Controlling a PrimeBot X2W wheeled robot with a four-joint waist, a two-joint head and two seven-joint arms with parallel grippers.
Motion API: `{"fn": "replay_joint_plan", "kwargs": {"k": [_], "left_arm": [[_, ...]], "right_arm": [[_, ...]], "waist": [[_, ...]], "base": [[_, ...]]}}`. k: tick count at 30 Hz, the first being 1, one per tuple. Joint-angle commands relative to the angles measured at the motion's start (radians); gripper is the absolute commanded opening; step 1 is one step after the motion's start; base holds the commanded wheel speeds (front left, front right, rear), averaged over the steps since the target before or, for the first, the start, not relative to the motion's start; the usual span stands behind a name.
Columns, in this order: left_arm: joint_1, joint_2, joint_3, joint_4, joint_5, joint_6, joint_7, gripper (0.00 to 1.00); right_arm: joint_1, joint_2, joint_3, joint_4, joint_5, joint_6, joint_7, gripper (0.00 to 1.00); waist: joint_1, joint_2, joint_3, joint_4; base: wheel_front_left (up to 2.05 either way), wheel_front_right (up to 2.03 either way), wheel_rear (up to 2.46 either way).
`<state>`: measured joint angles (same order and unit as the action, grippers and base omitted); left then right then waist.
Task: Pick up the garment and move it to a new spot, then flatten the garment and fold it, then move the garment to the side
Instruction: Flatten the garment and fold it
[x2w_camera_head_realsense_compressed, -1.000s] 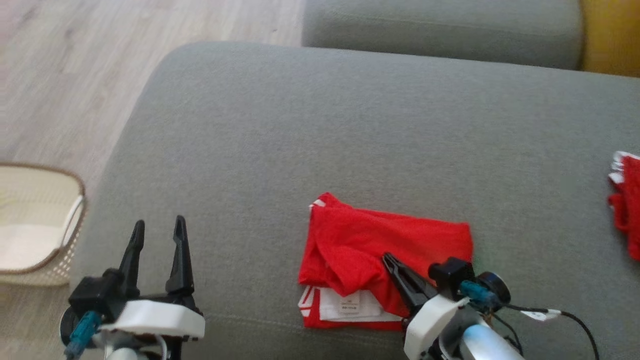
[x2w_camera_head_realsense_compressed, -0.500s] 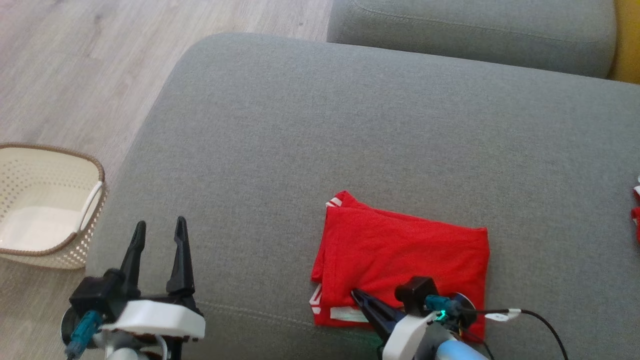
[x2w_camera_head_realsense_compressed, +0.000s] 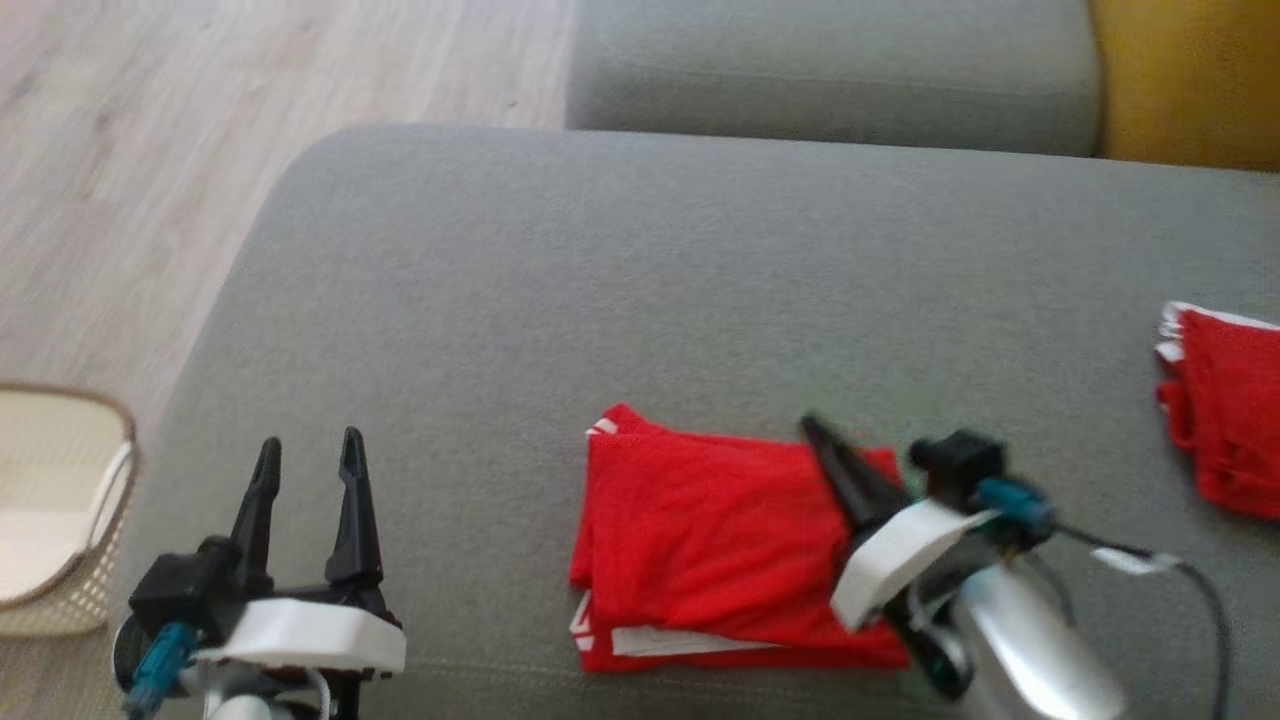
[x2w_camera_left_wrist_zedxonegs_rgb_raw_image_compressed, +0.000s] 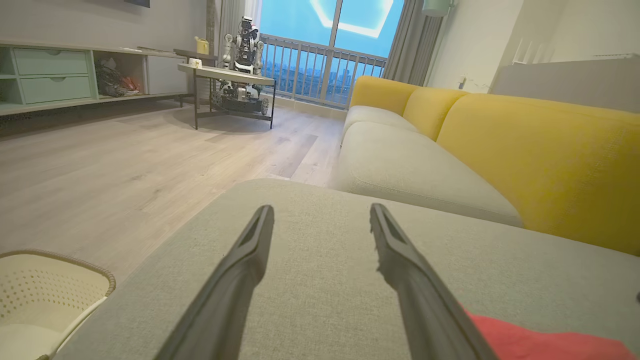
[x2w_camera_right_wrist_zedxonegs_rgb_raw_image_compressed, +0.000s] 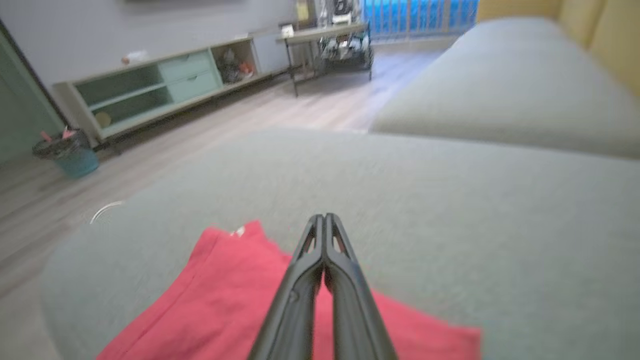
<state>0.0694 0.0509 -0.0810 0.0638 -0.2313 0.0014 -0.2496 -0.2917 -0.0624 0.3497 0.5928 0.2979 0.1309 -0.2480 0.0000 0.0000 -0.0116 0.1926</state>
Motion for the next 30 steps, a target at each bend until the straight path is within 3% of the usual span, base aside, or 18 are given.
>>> {"fn": "replay_joint_plan", "kwargs": {"k": [1,4,10,16,21,23,30], "left_arm": [[-0.032,-0.001,0.036,-0.04,-0.005,0.004,-0.012,1.0],[-0.028,-0.001,0.045,-0.053,-0.039,0.015,-0.012,1.0],[-0.018,-0.001,0.055,-0.077,-0.051,0.026,-0.012,1.0],[-0.001,-0.001,0.048,-0.08,-0.054,0.03,-0.012,1.0],[0.021,-0.001,0.041,-0.075,-0.053,0.033,-0.012,1.0],[0.03,-0.001,0.038,-0.067,-0.06,0.032,-0.012,1.0],[0.032,-0.001,0.041,-0.06,-0.056,0.029,-0.012,1.0]], "right_arm": [[-0.006,-0.002,-0.008,-0.051,-0.018,0.0,-0.013,0.0],[0.024,-0.024,-0.114,-0.161,-0.127,0.0,-0.013,0.0],[0.092,-0.009,-0.249,-0.325,-0.265,0.0,-0.014,0.0],[0.177,0.003,-0.337,-0.445,-0.365,0.0,-0.014,0.0],[0.243,0.011,-0.394,-0.48,-0.373,0.0,-0.014,0.0],[0.26,0.011,-0.4,-0.483,-0.372,0.0,-0.014,1.0],[0.279,0.012,-0.393,-0.494,-0.34,0.0,-0.014,1.0]], "waist": [[0.0,0.0,-0.017,-0.031],[0.0,0.0,-0.022,-0.07],[0.0,0.0,-0.028,-0.126],[0.0,0.0,-0.032,-0.165],[0.0,0.0,-0.036,-0.182],[0.0,0.0,-0.036,-0.187],[0.0,0.0,-0.037,-0.19]], "base": [[0.0,0.0,0.0],[0.0,0.0,0.0],[0.0,0.0,0.0],[0.0,0.0,0.0],[0.0,0.0,0.0],[0.0,0.0,0.0],[0.0,0.0,0.0]]}}
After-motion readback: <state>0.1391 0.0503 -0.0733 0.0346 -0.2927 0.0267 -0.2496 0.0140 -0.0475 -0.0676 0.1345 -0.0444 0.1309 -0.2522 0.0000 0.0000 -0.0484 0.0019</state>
